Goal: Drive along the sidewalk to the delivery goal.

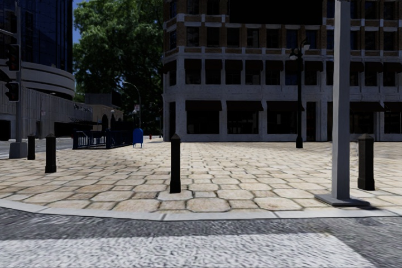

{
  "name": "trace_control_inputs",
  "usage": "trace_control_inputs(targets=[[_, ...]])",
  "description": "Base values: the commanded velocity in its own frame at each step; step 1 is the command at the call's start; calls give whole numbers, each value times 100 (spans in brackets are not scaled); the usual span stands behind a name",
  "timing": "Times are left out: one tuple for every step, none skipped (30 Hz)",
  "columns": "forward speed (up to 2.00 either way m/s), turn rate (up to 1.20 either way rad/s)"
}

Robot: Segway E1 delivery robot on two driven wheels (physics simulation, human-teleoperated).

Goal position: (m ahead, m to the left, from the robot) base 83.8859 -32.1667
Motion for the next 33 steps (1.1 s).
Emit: trace_control_inputs(targets=[[200,-24],[200,-25],[200,-28],[200,-30],[200,-30],[200,-31],[200,-31],[200,-31],[200,-31],[200,-33],[198,-36],[198,-36],[189,-38],[173,-38],[165,-38],[165,-38],[159,-41],[156,-43],[156,-43],[155,-44],[155,-44],[155,-44],[155,-44],[155,-44],[155,-42],[155,-42],[155,-31],[155,-23],[155,-15],[155,-15],[155,0],[155,0],[155,0]])
